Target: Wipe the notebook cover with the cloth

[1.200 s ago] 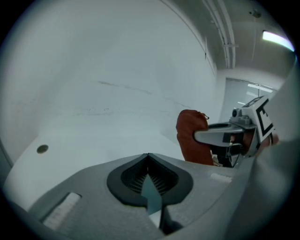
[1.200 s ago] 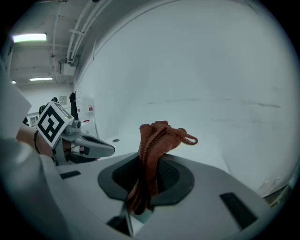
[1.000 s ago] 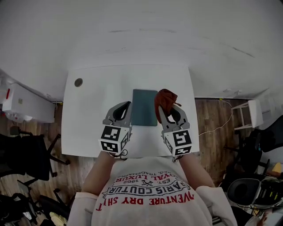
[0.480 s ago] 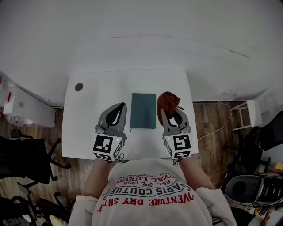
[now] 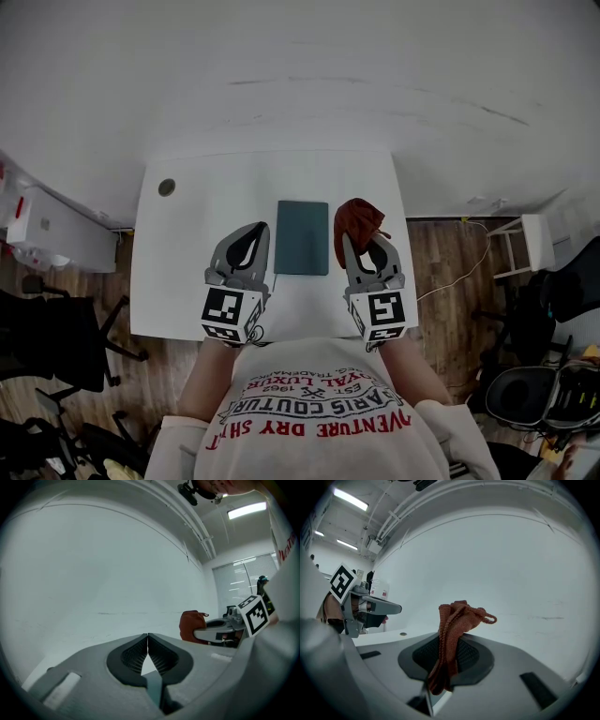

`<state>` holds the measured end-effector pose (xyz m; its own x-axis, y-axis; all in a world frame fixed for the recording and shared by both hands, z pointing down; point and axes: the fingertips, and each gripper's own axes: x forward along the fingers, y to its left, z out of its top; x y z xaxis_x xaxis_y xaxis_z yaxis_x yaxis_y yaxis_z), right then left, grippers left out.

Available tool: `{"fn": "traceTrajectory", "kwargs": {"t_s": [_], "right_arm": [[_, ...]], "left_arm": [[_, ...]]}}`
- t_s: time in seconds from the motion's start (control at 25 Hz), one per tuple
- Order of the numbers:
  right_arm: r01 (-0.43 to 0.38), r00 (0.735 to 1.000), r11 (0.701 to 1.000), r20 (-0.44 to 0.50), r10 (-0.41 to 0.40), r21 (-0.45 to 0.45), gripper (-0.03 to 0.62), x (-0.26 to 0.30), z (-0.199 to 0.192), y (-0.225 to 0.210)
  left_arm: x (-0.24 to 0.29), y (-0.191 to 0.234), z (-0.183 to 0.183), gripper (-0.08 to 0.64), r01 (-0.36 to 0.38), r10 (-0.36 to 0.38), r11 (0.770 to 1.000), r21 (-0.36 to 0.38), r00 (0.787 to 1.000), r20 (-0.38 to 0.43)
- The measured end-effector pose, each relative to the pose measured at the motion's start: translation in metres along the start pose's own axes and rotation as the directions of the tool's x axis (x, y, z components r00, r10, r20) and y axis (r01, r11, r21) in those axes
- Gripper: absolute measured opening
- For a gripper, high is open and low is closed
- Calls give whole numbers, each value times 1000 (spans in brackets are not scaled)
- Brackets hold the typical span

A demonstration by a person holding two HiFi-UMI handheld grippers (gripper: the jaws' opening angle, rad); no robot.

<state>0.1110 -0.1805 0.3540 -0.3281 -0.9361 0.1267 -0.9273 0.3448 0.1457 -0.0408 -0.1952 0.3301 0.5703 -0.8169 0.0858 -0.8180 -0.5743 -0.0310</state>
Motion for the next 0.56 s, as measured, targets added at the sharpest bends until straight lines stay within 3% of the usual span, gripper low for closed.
{"fn": "traceTrajectory", "kwargs": {"t_s": [0.56], "right_arm": [[6, 1000, 1000, 1, -6, 25, 77, 16, 4, 1]], "left_arm": [[6, 15, -4, 11, -3, 3, 1000, -5, 1000, -9]]}}
